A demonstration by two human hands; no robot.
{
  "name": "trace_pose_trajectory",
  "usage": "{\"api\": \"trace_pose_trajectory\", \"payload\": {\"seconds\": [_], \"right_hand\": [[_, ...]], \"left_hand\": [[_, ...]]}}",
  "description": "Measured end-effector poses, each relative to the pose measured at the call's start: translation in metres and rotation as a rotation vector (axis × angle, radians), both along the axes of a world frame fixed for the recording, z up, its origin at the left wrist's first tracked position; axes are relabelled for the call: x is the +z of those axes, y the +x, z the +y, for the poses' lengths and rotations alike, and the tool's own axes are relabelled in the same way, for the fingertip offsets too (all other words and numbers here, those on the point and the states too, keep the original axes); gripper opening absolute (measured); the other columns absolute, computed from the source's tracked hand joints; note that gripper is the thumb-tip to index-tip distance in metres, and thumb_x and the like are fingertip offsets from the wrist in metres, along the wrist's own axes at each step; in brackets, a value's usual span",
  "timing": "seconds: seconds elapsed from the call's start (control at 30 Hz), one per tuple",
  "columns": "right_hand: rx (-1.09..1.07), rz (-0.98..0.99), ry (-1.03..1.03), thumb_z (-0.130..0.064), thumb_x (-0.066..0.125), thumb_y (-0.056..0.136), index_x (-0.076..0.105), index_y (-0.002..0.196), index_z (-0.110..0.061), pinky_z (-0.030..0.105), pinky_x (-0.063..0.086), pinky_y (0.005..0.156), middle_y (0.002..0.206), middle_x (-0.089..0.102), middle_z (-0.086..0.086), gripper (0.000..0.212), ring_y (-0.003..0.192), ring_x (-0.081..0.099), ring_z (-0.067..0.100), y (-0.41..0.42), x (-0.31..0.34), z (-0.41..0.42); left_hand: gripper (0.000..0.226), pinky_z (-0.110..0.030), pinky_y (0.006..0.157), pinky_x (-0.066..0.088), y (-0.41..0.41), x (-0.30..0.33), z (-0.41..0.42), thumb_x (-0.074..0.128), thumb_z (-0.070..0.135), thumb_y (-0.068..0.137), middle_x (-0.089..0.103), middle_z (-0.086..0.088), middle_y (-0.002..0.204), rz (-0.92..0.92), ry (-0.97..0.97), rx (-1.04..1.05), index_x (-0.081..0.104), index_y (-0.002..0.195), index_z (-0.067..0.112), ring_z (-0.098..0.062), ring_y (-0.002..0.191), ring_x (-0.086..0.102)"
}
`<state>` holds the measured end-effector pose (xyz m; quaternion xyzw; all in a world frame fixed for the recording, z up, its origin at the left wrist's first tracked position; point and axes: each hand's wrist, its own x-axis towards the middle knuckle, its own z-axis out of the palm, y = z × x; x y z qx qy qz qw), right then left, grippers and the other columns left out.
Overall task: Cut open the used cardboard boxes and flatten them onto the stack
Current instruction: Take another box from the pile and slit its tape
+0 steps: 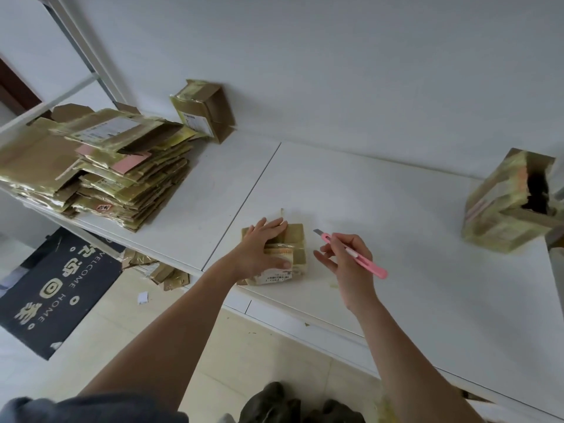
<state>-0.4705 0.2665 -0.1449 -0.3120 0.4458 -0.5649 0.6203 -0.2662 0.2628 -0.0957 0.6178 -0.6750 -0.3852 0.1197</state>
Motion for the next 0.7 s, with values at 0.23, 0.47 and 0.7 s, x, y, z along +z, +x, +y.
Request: {"api": "trace_pose_trajectory", "payload": {"seconds": [0.23, 0.47, 0.7], "right_hand": [[0.022, 0.029, -0.009, 0.000, 0.056, 0.096, 0.062, 0.090, 0.001, 0.040, 0.060, 0.079, 0.073, 0.064, 0.010, 0.009, 0.073, 0.066, 0.016, 0.014, -0.002, 0.003], [0.010, 0.058, -0.015, -0.003, 0.055, 0.098, 0.059, 0.091, 0.002, 0.042, 0.060, 0.081, 0.074, 0.063, 0.012, 0.010, 0.075, 0.065, 0.018, 0.018, -0.006, 0.003], [0.082, 0.086, 0.000, -0.006, 0.058, 0.097, 0.059, 0.084, 0.004, 0.049, 0.057, 0.090, 0.072, 0.063, 0.010, 0.016, 0.077, 0.064, 0.019, 0.017, -0.004, 0.003]], "left_hand": [[0.097, -0.030, 0.117, -0.011, 0.000, -0.002, 0.001, 0.082, 0.027, 0.077, 0.013, 0.014, 0.161, 0.022, 0.006, 0.007, 0.024, 0.154, 0.023, -0.009, 0.149, -0.007], [0.105, -0.029, 0.116, -0.011, 0.003, -0.005, 0.000, 0.087, 0.028, 0.070, 0.015, 0.016, 0.160, 0.021, 0.009, 0.001, 0.024, 0.154, 0.025, -0.008, 0.149, -0.006], [0.102, -0.025, 0.112, -0.013, 0.002, -0.009, -0.001, 0.085, 0.027, 0.071, 0.017, 0.014, 0.160, 0.010, -0.021, 0.011, 0.025, 0.154, 0.023, -0.010, 0.149, -0.005]]}}
